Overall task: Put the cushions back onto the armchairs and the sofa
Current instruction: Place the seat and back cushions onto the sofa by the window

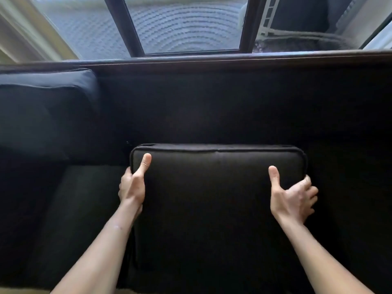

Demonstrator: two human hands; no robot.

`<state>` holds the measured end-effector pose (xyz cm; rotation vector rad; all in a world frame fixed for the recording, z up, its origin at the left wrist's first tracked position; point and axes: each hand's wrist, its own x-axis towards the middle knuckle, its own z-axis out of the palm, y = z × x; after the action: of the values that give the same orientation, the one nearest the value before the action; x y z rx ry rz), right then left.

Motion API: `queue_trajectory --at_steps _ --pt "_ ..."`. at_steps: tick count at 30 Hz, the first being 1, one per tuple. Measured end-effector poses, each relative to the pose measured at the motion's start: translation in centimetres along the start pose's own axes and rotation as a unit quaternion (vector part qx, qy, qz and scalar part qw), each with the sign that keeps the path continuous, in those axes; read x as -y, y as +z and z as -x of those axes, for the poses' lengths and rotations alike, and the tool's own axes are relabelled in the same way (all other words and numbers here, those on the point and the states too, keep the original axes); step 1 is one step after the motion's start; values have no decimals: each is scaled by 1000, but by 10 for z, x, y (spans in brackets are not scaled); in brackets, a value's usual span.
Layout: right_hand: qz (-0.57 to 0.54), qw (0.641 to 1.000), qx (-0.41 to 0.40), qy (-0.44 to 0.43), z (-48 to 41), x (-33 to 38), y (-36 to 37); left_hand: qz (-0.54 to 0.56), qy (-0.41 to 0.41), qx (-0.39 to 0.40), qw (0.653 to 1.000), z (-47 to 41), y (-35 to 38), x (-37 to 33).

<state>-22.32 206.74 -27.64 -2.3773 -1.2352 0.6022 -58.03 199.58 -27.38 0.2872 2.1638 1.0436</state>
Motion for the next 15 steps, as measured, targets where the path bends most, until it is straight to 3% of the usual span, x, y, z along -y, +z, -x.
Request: queue_trajectory --at_steps 3,6,9,12,15 --pt "-75 997 -13 -17 25 25 -20 86 18 -14 996 -2 -41 -22" --pt "-157 987 -12 -44 55 37 -42 149 18 22 988 -7 -83 -37" --pt "-215 974 28 -71 90 28 -59 131 70 12 989 18 -115 -44" --pt "-187 975 60 -105 124 24 -71 86 92 2 992 47 -144 -30" --pt "-87 971 11 -223 155 48 -77 30 96 32 994 59 -170 -22"
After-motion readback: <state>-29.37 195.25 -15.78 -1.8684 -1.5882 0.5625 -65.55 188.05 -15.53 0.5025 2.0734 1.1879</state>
